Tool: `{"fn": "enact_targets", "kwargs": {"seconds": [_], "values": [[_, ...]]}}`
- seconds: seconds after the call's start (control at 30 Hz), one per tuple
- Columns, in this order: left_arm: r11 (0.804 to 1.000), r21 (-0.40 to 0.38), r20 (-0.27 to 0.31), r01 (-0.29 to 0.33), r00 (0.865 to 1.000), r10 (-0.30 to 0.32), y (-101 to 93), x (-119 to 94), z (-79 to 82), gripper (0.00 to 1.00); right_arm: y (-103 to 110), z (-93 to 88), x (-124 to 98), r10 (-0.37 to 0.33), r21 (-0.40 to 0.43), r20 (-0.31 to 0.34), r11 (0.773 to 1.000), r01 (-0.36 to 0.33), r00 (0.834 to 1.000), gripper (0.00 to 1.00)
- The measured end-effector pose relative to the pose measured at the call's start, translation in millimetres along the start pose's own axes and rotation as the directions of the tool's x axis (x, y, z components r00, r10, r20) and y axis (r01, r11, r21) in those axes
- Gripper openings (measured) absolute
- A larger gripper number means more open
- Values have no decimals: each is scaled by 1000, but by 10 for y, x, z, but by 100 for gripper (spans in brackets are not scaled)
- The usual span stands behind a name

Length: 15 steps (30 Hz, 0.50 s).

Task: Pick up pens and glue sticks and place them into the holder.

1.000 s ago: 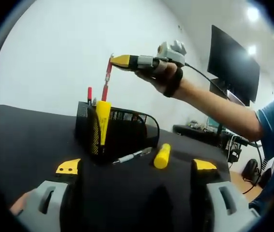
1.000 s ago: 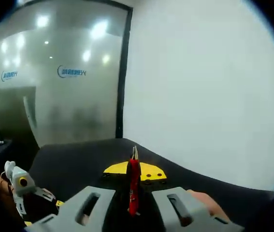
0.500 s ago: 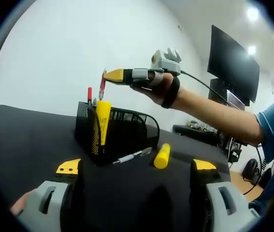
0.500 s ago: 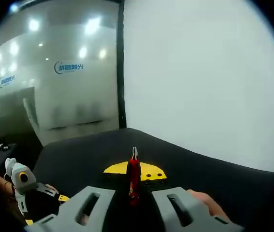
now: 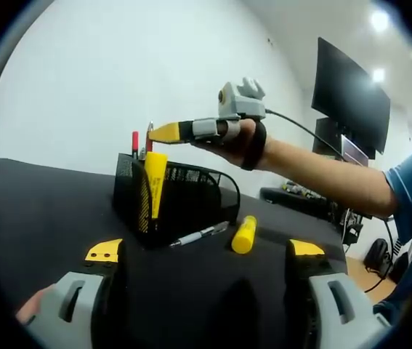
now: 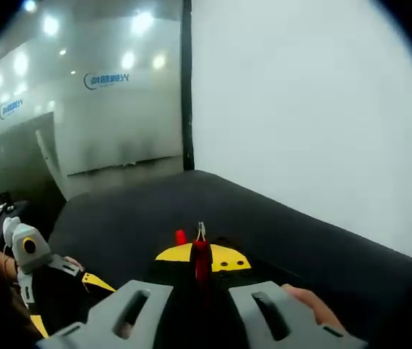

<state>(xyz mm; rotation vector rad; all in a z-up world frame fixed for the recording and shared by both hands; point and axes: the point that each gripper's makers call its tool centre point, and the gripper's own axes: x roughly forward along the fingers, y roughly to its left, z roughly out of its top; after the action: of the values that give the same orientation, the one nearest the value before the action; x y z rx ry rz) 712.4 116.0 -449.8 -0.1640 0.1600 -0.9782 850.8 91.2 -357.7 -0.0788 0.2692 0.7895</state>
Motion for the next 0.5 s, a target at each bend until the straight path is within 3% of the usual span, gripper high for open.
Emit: {"fn": "enact_targets", "kwargs": {"seconds": [0.23,0.5], "values": [[1000,-12,9,6,1000,-6,-9,-2,19,92,26,4,-38,22,33,15,999,-23,1000,5],[1000,-16,25,13,1000,-12,-13,-11,46,91,49,141,-140,14,53,65,998,-17,998,6]]}}
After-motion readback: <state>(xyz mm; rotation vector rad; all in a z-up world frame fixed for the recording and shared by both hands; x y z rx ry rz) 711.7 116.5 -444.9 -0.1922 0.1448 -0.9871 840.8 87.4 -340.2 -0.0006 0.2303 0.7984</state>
